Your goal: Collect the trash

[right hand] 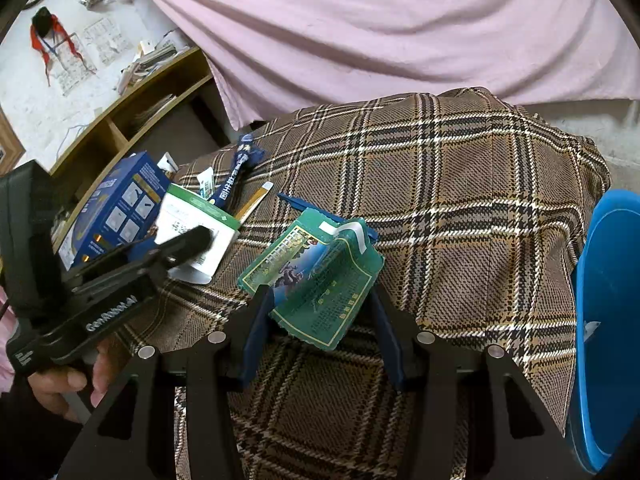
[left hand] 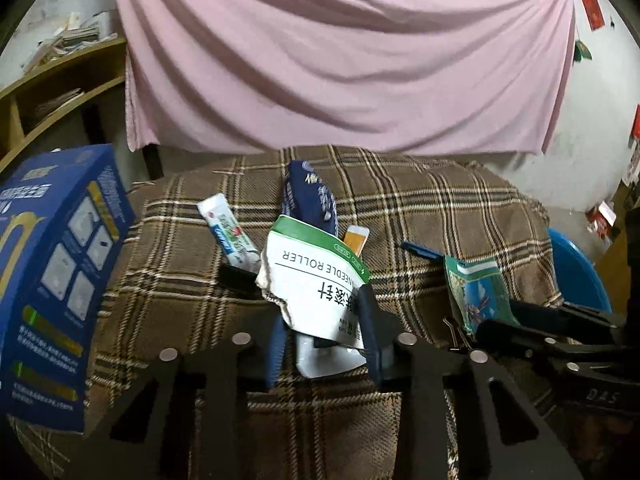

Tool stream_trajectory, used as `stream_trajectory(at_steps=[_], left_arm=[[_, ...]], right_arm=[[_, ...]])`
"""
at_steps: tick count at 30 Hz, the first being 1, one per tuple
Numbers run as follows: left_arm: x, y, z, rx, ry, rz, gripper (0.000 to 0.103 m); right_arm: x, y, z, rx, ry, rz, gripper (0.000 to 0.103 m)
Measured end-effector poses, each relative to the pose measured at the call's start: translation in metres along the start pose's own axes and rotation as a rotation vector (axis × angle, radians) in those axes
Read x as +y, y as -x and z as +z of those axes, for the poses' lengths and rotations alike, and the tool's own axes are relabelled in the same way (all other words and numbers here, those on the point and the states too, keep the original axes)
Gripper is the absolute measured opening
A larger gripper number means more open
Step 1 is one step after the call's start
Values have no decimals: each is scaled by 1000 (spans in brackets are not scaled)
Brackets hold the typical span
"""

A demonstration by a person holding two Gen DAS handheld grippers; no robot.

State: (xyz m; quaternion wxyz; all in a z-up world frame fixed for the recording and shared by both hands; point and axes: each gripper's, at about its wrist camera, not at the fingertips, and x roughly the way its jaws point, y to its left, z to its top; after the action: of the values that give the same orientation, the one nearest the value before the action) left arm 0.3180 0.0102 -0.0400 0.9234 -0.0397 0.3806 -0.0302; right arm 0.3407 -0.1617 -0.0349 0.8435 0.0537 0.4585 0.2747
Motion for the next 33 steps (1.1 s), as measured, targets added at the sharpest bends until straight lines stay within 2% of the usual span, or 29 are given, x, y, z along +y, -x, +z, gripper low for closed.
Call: stream_trajectory(at_steps=[3, 15, 26, 28, 30, 33], left_arm=[[1, 10, -3, -30, 9, -4, 21], [-10, 43, -21, -128, -38, 50, 21], [-4, 49, -31, -91, -4, 13, 22], [-2, 51, -32, -92, 8, 8, 25], [0, 51, -32, -89, 16, 3, 35], [-2, 50, -30, -79, 11, -6, 35]], right_arm=[[0, 0, -1, -1, 3, -4, 47], [0, 2, -2, -6, -5, 5, 47], [0, 3, -2, -9, -4, 2, 47], [1, 3, -3, -10, -5, 2, 47], [1, 3, -3, -10, -7, 4, 47], [1, 4, -3, -9, -7, 4, 47]])
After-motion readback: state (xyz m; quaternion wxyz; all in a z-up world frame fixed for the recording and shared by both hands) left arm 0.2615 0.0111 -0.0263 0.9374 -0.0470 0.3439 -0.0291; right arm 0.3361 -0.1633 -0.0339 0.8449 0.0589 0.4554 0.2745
